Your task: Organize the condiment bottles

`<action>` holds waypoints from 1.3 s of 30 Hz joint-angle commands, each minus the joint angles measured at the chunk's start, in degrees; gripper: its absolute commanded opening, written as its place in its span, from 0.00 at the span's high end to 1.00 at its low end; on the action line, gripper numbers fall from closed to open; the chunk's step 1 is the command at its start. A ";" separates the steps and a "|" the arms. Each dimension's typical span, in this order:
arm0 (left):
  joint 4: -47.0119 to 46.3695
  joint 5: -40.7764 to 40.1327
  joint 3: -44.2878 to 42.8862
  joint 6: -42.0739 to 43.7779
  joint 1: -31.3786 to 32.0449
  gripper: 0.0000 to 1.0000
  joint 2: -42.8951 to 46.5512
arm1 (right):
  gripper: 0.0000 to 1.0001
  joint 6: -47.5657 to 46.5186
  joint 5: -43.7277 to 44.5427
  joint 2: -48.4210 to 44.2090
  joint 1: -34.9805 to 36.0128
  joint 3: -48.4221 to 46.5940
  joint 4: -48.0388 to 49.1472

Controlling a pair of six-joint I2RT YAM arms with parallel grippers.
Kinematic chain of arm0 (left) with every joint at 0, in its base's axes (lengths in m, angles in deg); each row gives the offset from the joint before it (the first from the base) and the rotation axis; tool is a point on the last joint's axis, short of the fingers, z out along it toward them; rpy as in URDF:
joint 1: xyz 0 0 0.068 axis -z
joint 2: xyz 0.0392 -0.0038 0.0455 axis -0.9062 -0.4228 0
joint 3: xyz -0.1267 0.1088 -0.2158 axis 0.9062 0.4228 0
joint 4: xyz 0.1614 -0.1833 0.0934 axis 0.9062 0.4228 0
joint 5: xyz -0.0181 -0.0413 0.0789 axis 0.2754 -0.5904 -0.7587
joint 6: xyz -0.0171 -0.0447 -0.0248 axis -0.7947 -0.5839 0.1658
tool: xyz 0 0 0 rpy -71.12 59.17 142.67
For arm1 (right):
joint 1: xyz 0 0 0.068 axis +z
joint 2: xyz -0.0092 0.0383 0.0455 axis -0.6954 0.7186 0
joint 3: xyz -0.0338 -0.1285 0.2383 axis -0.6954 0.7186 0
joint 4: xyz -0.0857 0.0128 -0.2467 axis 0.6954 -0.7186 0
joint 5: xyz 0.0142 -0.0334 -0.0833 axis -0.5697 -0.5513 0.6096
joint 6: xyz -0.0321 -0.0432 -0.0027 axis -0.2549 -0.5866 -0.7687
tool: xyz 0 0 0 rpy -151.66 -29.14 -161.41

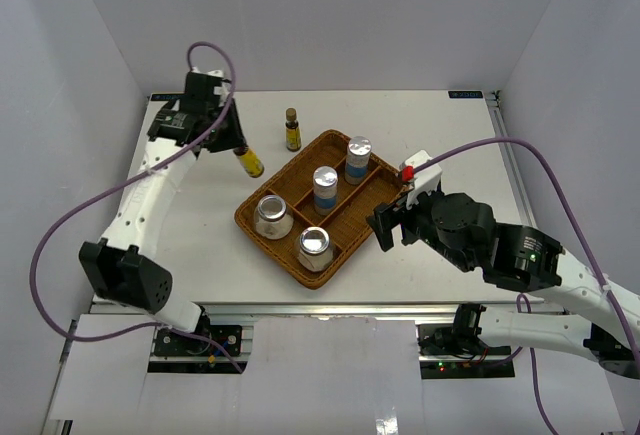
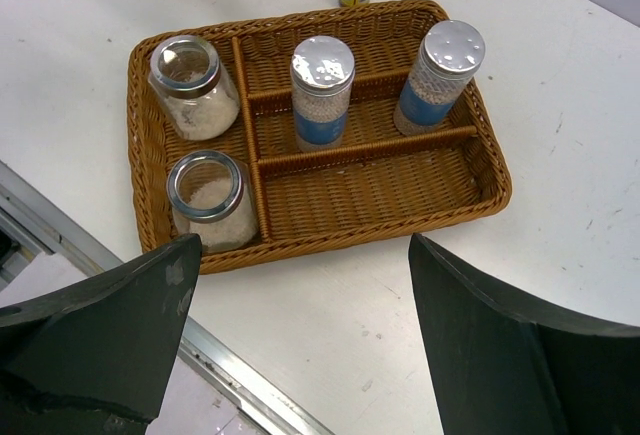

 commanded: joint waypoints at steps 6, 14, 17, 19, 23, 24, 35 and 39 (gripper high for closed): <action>-2.68 -4.07 -17.17 4.45 12.07 1.00 -12.32 | 0.10 -0.49 5.06 -3.07 -0.14 1.68 3.80; -5.70 -3.48 -14.80 5.24 13.44 1.00 -17.51 | 0.10 -0.61 6.59 -4.46 -0.14 3.23 4.37; -7.67 -4.85 -11.13 5.24 14.31 1.00 -17.49 | 0.10 -0.83 6.72 -4.73 -0.14 3.68 4.50; -9.61 -5.28 -8.47 5.13 14.92 1.00 -17.14 | 0.10 -0.90 6.67 -4.86 -0.14 3.75 4.68; -13.25 -5.09 -2.61 4.77 15.66 1.00 -16.18 | 0.10 -1.19 6.69 -5.21 -0.14 3.70 4.61; -14.45 -4.98 -1.52 4.63 15.85 1.00 -15.95 | 0.10 -1.18 6.81 -5.28 -0.14 3.70 4.40; -17.15 -5.56 4.29 2.59 17.97 0.67 -15.27 | 0.10 -0.66 6.72 -6.41 -0.14 4.32 4.25; -16.21 -6.65 4.40 1.64 18.22 0.33 -14.63 | 0.10 -0.62 6.72 -6.41 -0.14 4.40 4.16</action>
